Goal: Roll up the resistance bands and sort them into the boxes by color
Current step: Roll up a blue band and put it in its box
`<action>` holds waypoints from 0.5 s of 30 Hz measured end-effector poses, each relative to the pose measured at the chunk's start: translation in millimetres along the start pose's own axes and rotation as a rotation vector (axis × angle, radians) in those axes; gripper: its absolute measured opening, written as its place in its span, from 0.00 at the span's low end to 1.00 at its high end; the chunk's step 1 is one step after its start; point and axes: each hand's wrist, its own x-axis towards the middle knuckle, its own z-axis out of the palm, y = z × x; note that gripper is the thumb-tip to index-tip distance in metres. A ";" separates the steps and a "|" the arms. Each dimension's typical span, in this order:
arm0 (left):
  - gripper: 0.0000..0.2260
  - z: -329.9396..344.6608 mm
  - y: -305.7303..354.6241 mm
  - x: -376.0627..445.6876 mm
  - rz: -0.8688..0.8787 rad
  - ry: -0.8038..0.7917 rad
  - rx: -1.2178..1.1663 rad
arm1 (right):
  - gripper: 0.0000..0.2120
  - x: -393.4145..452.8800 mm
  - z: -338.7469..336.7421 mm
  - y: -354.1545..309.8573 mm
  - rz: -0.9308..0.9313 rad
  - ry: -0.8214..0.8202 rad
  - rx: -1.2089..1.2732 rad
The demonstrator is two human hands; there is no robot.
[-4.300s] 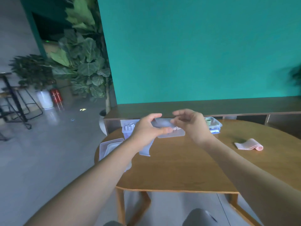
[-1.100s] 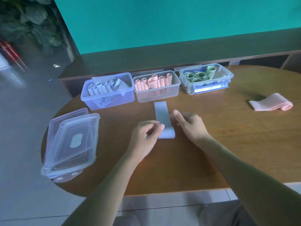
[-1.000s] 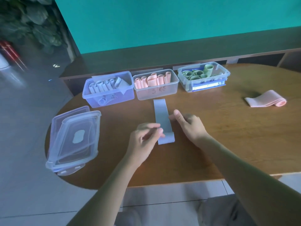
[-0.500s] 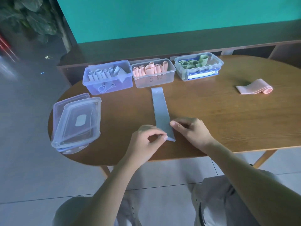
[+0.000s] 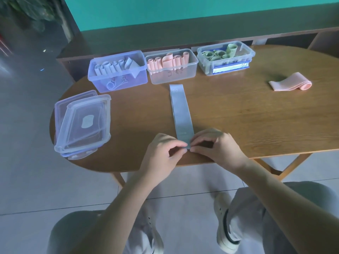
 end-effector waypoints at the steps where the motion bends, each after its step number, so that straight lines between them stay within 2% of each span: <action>1: 0.05 0.0 0.1 -0.2 0.009 0.008 0.015 | 0.04 0.1 -0.5 0.0 0.007 -0.002 0.000; 4: 0.04 0.6 1.3 -2.3 0.014 0.028 0.048 | 0.05 -0.7 -0.8 0.0 0.031 -0.012 0.010; 8: 0.04 -0.4 2.7 -4.1 -0.073 0.029 0.037 | 0.05 -2.4 -2.1 -1.2 0.096 -0.033 0.046; 15: 0.03 -7.5 8.3 3.9 -0.289 -0.112 0.015 | 0.04 1.6 -1.7 6.1 0.090 -0.121 0.044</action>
